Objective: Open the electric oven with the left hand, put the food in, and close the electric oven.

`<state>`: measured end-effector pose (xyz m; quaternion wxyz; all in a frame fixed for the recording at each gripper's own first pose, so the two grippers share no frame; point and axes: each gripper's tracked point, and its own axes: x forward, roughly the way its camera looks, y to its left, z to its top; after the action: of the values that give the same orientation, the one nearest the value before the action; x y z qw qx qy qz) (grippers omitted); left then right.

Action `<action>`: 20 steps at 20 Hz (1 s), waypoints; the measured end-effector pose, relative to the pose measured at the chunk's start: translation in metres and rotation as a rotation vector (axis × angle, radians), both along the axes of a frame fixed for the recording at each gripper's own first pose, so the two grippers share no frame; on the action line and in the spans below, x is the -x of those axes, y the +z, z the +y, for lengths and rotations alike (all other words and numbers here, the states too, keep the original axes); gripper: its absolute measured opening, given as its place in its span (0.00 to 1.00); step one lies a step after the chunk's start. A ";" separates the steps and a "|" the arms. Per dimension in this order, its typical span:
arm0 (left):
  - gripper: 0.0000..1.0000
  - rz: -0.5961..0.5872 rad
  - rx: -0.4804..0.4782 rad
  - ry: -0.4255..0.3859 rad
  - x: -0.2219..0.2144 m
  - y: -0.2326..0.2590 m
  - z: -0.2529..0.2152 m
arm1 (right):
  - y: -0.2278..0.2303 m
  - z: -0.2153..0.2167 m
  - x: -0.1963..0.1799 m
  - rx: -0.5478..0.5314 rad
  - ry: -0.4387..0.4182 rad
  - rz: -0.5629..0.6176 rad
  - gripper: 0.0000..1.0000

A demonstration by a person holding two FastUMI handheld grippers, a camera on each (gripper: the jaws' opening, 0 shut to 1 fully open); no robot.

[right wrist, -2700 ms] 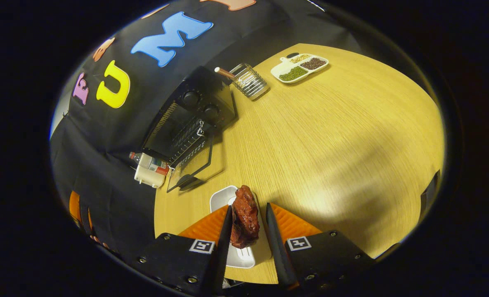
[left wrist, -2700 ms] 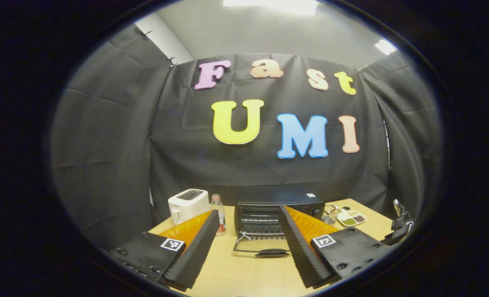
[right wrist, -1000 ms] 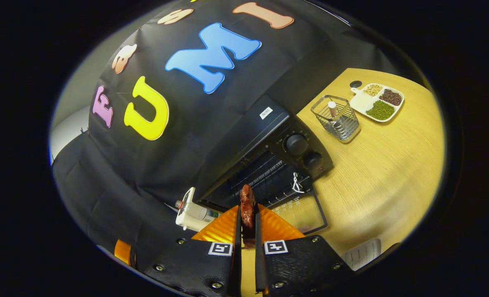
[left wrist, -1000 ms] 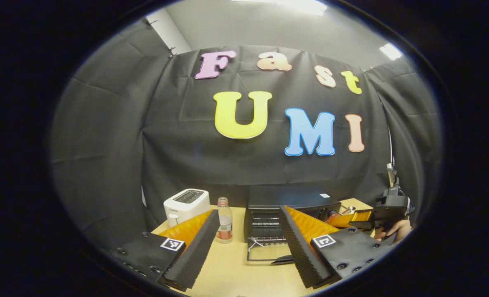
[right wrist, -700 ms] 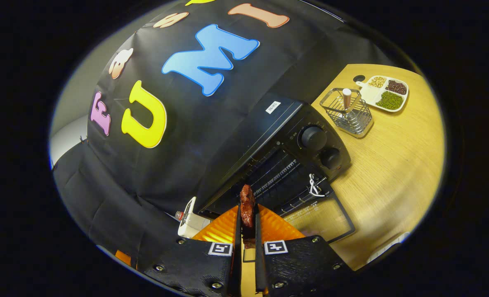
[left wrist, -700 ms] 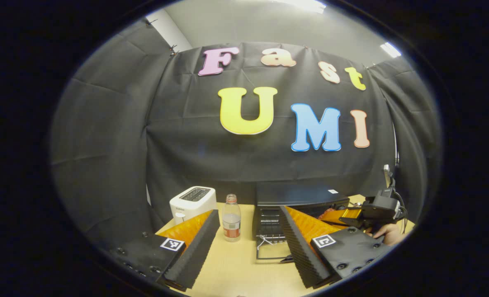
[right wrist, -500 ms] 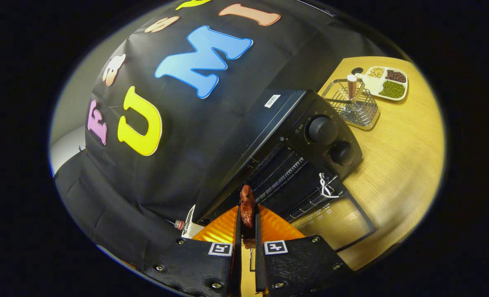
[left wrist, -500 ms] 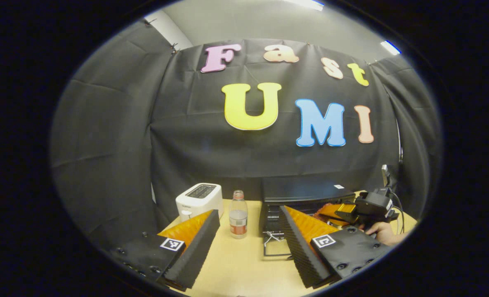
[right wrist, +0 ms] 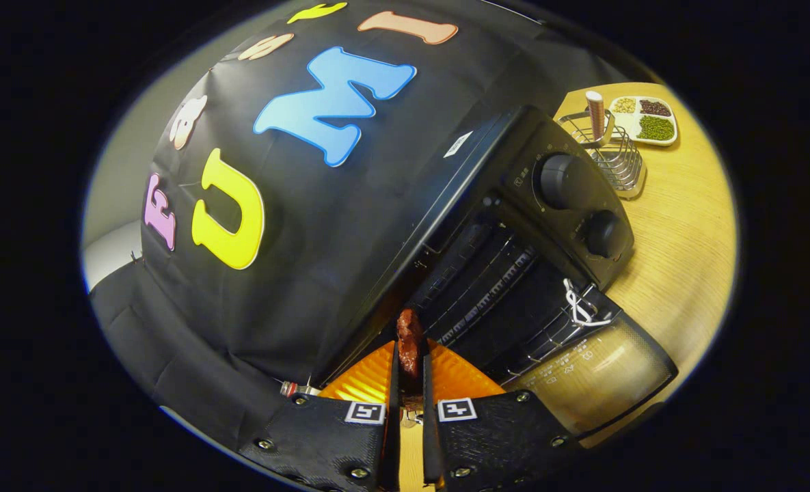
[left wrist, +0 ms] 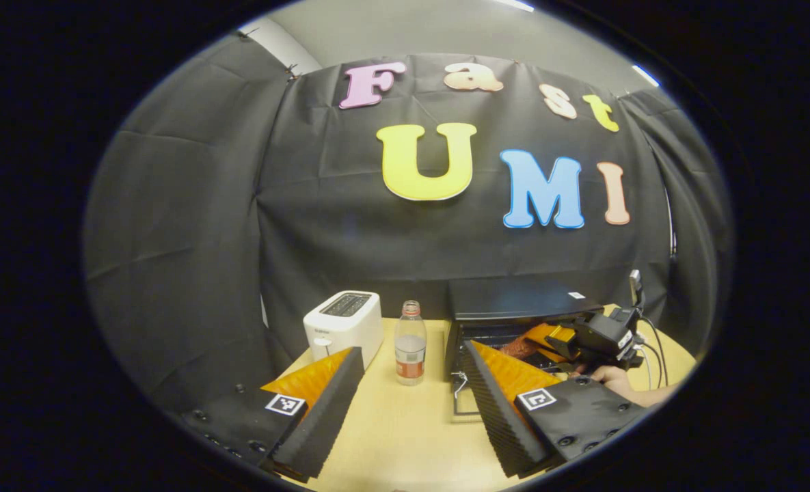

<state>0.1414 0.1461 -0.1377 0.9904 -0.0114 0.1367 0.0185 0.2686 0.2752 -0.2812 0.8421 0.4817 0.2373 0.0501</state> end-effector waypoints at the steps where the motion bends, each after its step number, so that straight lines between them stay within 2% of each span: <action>1: 0.97 0.002 -0.006 0.000 -0.001 0.000 0.001 | -0.003 -0.001 -0.004 0.005 -0.009 -0.002 0.13; 2: 0.92 0.003 -0.010 0.003 -0.001 -0.001 0.002 | -0.005 -0.003 -0.007 0.028 -0.014 -0.007 0.13; 5: 0.97 0.015 -0.012 0.008 0.001 -0.005 0.004 | -0.013 -0.006 -0.016 0.062 -0.033 -0.003 0.14; 13: 1.00 0.029 -0.008 0.002 -0.003 -0.013 0.003 | -0.034 -0.019 -0.026 0.196 -0.019 0.025 0.16; 14: 1.00 0.029 -0.008 0.000 -0.002 -0.015 0.003 | -0.038 -0.025 -0.024 0.239 -0.006 0.040 0.09; 15: 1.00 0.030 -0.007 -0.001 -0.003 -0.015 0.002 | -0.043 -0.025 -0.024 0.277 0.010 0.055 0.26; 17: 1.00 0.029 -0.003 -0.004 -0.003 -0.017 0.002 | -0.042 -0.030 -0.025 0.315 0.019 0.054 0.35; 19: 1.00 0.034 -0.005 -0.001 -0.005 -0.020 0.001 | -0.036 -0.036 -0.022 0.340 0.017 0.045 0.36; 20: 1.00 0.034 -0.006 -0.001 -0.005 -0.021 0.003 | -0.040 -0.040 -0.022 0.362 0.016 0.050 0.59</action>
<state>0.1464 0.1486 -0.1591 0.9880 -0.0081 0.1533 0.0187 0.2904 0.2353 -0.3208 0.9085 0.3212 0.2671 0.0013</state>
